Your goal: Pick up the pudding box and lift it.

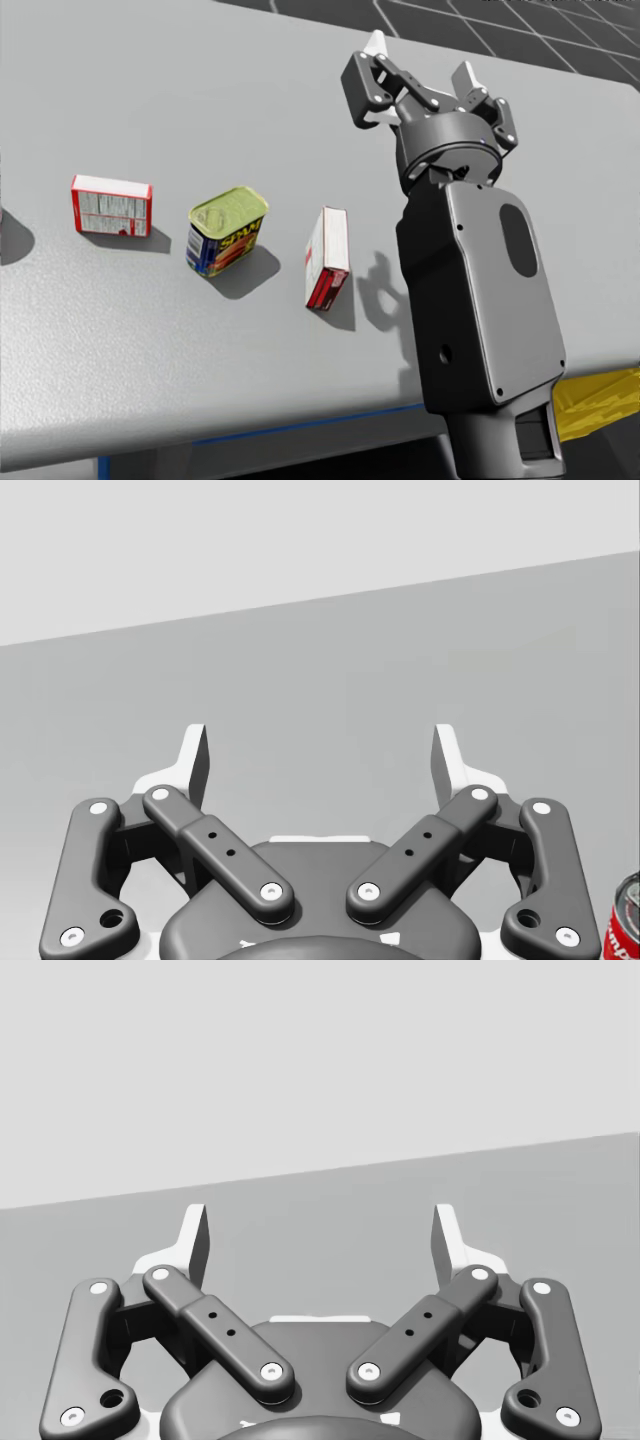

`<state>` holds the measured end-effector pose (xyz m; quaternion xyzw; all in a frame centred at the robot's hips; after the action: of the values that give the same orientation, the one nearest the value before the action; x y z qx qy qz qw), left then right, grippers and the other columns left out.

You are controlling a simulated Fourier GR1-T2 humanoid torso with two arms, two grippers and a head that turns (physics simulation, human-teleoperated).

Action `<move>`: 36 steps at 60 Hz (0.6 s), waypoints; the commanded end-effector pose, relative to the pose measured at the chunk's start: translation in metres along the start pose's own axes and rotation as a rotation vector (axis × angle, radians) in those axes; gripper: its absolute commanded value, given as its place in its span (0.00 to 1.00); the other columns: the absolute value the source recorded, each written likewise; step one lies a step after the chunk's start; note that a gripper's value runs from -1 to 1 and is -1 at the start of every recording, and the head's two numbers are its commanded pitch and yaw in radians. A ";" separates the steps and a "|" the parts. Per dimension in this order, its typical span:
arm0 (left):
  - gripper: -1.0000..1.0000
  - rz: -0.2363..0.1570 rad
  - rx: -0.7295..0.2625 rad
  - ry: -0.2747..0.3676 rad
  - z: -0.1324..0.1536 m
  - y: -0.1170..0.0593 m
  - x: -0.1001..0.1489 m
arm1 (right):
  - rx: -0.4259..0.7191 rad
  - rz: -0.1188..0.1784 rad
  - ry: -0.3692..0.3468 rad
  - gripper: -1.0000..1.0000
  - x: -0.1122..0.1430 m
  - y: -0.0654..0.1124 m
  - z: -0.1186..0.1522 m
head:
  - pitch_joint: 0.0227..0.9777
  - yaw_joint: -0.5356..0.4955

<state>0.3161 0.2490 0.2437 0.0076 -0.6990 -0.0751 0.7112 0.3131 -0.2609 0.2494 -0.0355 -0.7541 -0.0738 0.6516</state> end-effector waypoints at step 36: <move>0.00 0.003 -0.006 0.012 0.003 -0.003 0.000 | 0.010 0.121 0.071 0.00 -0.014 0.030 0.140 | 0.88 0.13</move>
<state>0.3136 0.2467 0.2432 0.0046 -0.6951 -0.0770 0.7148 0.2098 -0.2166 0.2372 -0.0701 -0.7358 -0.0473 0.6719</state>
